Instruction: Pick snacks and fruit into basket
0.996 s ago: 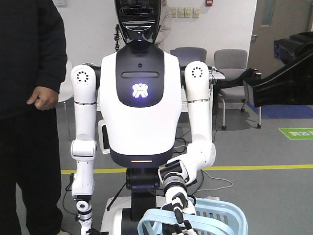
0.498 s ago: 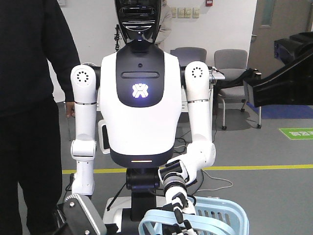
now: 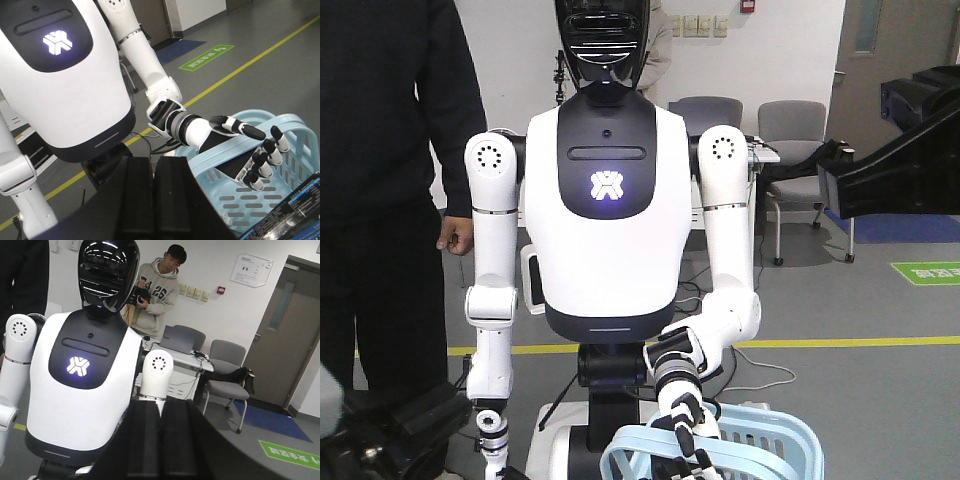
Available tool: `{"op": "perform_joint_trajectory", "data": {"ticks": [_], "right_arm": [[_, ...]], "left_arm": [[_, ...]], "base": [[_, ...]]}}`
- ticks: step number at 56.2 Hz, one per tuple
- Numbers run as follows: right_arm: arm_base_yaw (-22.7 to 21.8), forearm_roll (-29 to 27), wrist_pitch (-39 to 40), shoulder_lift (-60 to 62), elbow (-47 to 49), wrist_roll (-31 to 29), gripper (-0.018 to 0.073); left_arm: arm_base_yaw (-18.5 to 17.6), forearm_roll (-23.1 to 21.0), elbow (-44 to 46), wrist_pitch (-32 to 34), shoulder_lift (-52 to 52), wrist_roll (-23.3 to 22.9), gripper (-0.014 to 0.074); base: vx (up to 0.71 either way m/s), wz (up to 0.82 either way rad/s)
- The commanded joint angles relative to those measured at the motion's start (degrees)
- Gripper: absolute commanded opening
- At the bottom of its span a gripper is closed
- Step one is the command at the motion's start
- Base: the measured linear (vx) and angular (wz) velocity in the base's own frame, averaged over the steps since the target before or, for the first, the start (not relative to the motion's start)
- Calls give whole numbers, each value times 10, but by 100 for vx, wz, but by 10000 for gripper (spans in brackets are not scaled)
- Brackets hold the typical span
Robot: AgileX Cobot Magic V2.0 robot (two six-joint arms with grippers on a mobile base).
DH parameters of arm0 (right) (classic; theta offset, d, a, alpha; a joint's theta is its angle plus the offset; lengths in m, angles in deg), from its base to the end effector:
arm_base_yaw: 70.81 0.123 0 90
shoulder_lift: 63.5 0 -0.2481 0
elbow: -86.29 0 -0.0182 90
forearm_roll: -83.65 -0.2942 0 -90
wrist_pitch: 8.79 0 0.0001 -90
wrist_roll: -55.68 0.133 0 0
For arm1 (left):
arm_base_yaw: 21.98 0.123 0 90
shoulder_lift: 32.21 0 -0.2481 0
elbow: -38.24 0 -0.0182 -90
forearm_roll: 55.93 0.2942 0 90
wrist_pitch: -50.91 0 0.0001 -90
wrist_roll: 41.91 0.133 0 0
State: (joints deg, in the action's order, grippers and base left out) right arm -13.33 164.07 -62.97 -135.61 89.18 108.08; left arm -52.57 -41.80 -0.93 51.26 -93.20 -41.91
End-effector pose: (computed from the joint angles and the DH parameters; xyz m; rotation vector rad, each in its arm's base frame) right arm 0.2357 0.1717 0.4913 -0.2513 1.4699 -0.1569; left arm 0.2612 -0.1546 0.2832 0.6656 1.6151 -0.2118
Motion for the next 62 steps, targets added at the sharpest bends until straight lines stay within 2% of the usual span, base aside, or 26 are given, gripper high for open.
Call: {"op": "perform_joint_trajectory", "data": {"ticks": [1, 10, 16, 23, 32, 45, 62], "right_arm": [[-3, 42, 16, 7, 17, -3, -7], [-3, 42, 16, 7, 17, -3, -7], [-3, 42, 16, 7, 17, -3, -7], [-3, 42, 16, 7, 17, -3, -7], [-3, 42, 16, 7, 17, -3, -7], [-3, 42, 16, 7, 17, -7, -7], [-3, 42, 16, 7, 17, -7, -7]], "left_arm": [[-3, -7, 16, 4, 44, -7, -6], [-3, -7, 16, -61, 92, -7, -6], [-3, -7, 16, -86, 112, -32, -6], [-3, -6, 16, -72, 120, -71, -6], [-3, -7, 16, -71, 119, -71, -6], [-3, -6, 16, -115, 119, -71, -6], [-3, -6, 16, -115, 119, -71, -6]], "base": [[0, 0], [0, 0], [0, 0], [0, 0], [0, 0], [0, 0], [0, 0]]}}
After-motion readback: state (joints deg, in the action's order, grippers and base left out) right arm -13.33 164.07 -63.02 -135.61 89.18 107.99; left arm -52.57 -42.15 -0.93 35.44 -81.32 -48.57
